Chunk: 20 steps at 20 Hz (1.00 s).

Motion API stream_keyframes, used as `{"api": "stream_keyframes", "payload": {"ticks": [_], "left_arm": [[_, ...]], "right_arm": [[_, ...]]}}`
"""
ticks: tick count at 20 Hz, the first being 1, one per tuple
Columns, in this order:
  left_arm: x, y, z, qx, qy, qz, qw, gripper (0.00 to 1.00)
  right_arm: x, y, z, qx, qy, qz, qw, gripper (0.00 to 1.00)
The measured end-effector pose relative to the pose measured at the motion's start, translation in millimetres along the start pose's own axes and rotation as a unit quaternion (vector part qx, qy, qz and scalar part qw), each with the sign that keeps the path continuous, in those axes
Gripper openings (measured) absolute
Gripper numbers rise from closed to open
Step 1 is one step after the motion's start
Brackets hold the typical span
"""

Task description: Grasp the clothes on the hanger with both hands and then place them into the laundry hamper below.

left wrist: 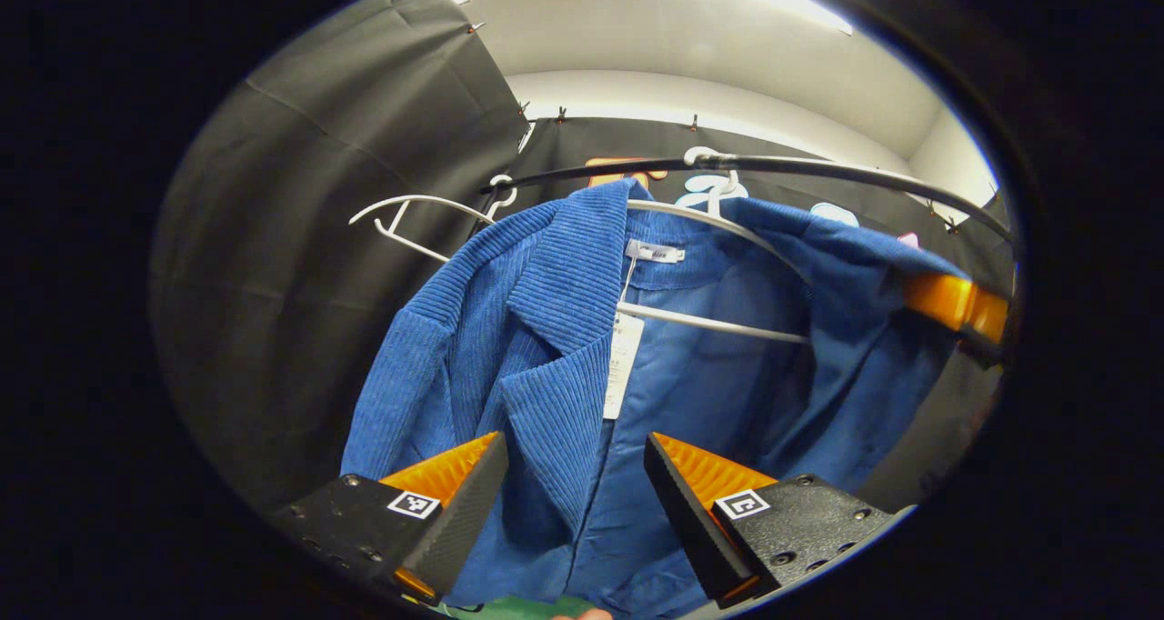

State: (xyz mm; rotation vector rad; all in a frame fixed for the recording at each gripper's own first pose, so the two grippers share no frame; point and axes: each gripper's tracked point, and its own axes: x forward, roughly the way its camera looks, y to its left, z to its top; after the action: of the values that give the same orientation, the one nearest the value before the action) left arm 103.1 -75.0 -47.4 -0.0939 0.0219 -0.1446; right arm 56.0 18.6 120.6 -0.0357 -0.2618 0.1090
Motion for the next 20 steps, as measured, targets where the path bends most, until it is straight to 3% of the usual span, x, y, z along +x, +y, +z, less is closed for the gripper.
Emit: {"api": "stream_keyframes", "payload": {"ticks": [8, 9, 10, 11, 13, 15, 16, 17, 19, 20], "left_arm": [[47.4, 5.3, -24.5, 0.039, -0.006, 0.065, 0.997, 0.95], [50.9, 11.5, -24.4, 0.046, -0.011, 0.077, 0.996, 0.92], [56.1, 16.0, -26.3, 0.052, -0.014, 0.081, 0.995, 0.84], [56.5, 19.3, -30.3, 0.057, -0.011, 0.081, 0.995, 0.6], [54.4, 14.2, -35.7, 0.047, 0.0, 0.045, 0.998, 0.12], [46.2, 20.7, -30.1, 0.056, -0.003, 0.038, 0.998, 0.05], [38.9, 27.5, -25.5, 0.074, -0.006, 0.046, 0.996, 0.07], [30.2, 32.6, -19.9, 0.096, -0.01, 0.054, 0.994, 0.02], [12.9, 41.3, -5.1, 0.138, -0.019, 0.062, 0.988, 0.03], [6.4, 41.4, 3.4, 0.15, -0.025, 0.061, 0.987, 0.04]], "right_arm": [[-9.7, -2.6, -2.4, 0.023, 0.006, 0.011, 1.0, 0.1], [-10.3, -5.8, -4.4, 0.029, 0.008, 0.01, 1.0, 0.14], [-10.1, -8.7, -6.2, 0.032, 0.009, 0.008, 0.999, 0.14], [-10.3, -12.1, -8.1, 0.035, 0.011, 0.006, 0.999, 0.1], [-9.9, -16.9, -13.2, 0.04, 0.014, 0.002, 0.999, 0.14], [-8.4, -21.8, -16.5, 0.04, 0.013, -0.005, 0.999, 0.1], [-7.7, -22.6, -17.8, 0.04, 0.013, -0.007, 0.999, 0.1], [-6.8, -23.8, -20.3, 0.039, 0.013, -0.009, 0.999, 0.09], [-5.1, -24.4, -22.6, 0.039, 0.012, -0.012, 0.999, 0.09], [-4.3, -24.3, -24.3, 0.039, 0.013, -0.012, 0.999, 0.05]]}}
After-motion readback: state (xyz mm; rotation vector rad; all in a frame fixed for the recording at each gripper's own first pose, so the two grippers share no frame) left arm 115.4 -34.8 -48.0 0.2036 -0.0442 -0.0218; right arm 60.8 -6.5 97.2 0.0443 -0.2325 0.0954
